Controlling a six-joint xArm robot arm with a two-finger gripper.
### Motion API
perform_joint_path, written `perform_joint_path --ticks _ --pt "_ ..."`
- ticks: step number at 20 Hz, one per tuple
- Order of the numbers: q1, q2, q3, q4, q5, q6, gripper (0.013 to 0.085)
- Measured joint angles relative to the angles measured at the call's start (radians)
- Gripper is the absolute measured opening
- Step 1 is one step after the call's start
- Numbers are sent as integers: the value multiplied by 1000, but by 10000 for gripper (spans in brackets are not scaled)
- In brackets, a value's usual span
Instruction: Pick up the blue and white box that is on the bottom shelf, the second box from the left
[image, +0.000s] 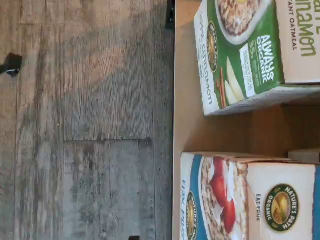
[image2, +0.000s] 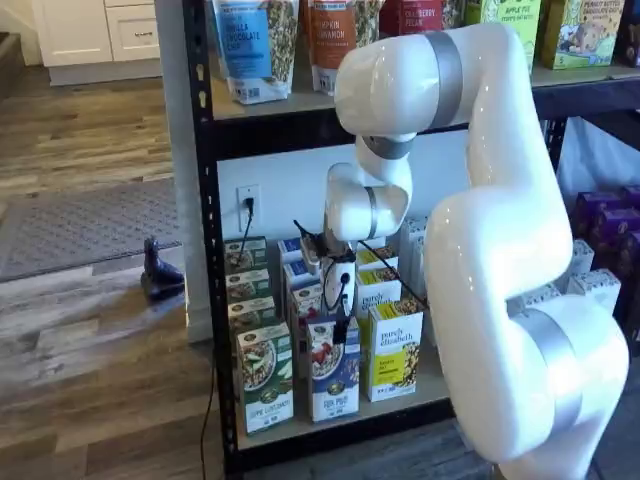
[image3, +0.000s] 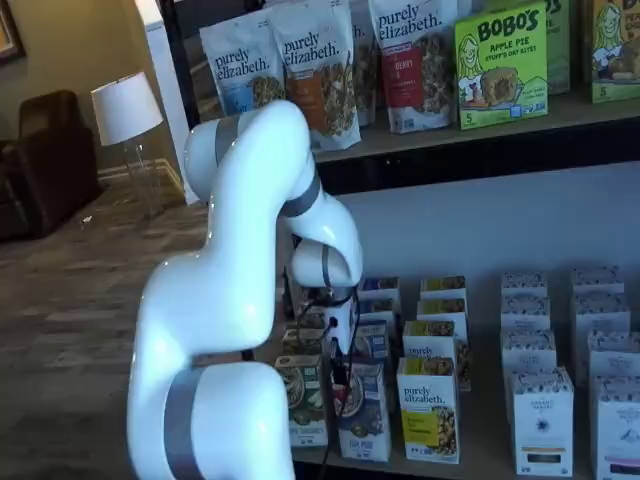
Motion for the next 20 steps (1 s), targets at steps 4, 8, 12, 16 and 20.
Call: perform_joint_path --ticks 4,8,12,16,20 --pt "7 2 16 -3 -43 8 850" --pt "12 11 16 29 -56 -17 850" --pt "10 28 3 64 -67 -49 850" --pt "0 56 -33 76 -60 -69 850" --pt "-14 95 -92 58 -38 -65 850"
